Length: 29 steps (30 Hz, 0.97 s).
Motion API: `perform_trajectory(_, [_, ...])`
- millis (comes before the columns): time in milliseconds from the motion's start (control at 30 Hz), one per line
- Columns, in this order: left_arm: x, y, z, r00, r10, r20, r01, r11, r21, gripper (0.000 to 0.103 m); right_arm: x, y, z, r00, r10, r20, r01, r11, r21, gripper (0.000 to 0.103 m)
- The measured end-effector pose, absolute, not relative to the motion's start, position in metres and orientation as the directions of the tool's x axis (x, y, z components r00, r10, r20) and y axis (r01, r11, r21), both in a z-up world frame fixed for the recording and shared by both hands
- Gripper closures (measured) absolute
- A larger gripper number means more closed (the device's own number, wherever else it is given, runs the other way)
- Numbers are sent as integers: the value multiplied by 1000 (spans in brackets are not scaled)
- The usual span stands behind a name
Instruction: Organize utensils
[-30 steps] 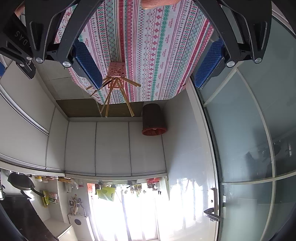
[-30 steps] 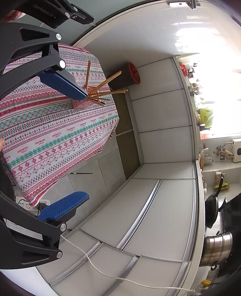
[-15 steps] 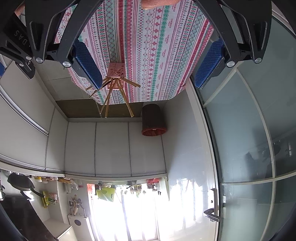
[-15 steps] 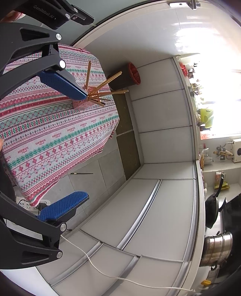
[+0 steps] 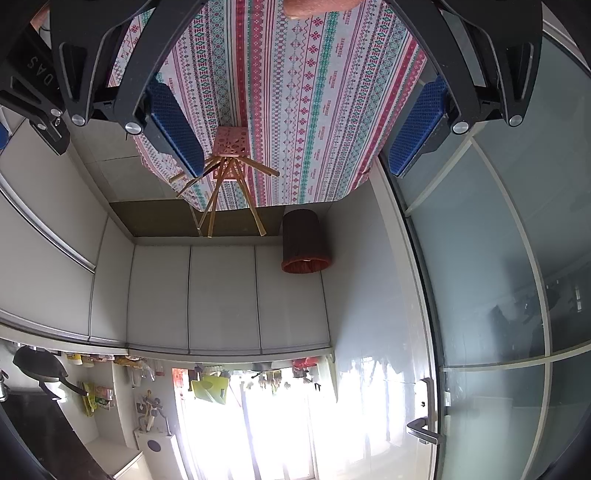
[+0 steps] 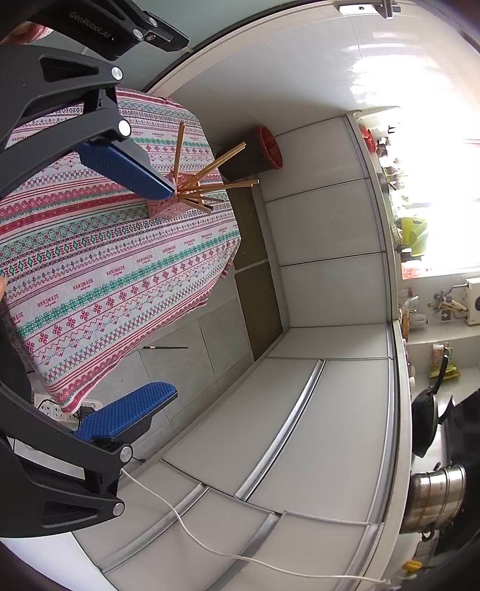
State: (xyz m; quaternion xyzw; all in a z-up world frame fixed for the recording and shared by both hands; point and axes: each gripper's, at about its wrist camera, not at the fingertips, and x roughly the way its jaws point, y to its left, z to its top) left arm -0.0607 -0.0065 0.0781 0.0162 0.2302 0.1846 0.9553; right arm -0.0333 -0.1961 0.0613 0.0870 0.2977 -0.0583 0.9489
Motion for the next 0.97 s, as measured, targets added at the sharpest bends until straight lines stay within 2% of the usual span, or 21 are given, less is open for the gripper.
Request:
perform_trajectory(400, [-55,-9,77,823,364,-437,-342,931,130,7,-31,-197,56,808,-52,-588,163,977,137,7])
perform_trajectory(667, [-56,-14,77,839,349,-418,-322,937,134,12,-32,-198,56,808,-51,-587,163,977,139,7])
perform_trajectory(800, [-55,-14,77,828,354,-434,-332,934,129,7,-31,-200,57,810,-54,-584,169,975,144,7])
perform_trajectory(967, [-55,-17,78,831,346,-435,-320,938,134,7,-31,-201,57,808,-52,-587,169,975,145,7])
